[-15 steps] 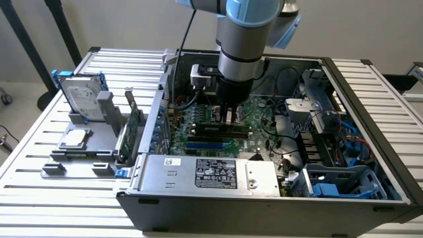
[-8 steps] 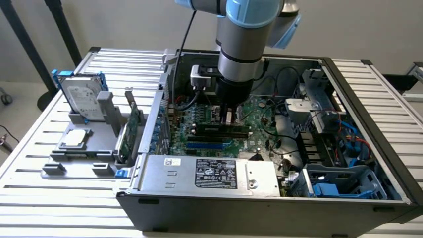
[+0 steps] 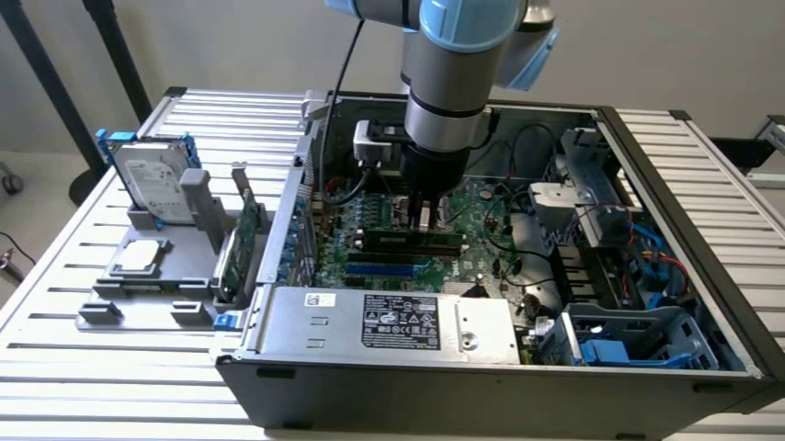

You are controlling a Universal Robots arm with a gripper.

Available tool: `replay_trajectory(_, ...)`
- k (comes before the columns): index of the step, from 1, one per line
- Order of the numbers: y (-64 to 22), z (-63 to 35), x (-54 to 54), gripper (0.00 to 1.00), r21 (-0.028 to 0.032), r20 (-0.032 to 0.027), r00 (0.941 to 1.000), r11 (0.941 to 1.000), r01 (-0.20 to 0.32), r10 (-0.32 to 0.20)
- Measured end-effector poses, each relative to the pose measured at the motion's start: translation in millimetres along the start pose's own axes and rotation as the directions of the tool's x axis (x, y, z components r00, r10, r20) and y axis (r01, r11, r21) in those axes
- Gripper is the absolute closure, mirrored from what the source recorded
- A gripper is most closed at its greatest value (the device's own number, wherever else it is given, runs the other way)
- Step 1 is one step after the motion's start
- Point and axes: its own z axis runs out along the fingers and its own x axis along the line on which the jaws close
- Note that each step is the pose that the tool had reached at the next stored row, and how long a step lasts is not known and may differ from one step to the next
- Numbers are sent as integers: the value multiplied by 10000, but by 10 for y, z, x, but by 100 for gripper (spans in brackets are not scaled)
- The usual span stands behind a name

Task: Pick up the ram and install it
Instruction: 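Insert the ram into the slot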

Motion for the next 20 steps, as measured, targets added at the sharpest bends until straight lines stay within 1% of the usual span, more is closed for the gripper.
replay_trajectory(15, 13, -15, 2, 86, 4, 2, 10000, 10000, -70, 70)
replay_trajectory(20, 14, -10, 3, 86, 31, 5, 10000, 10000, -74, 74)
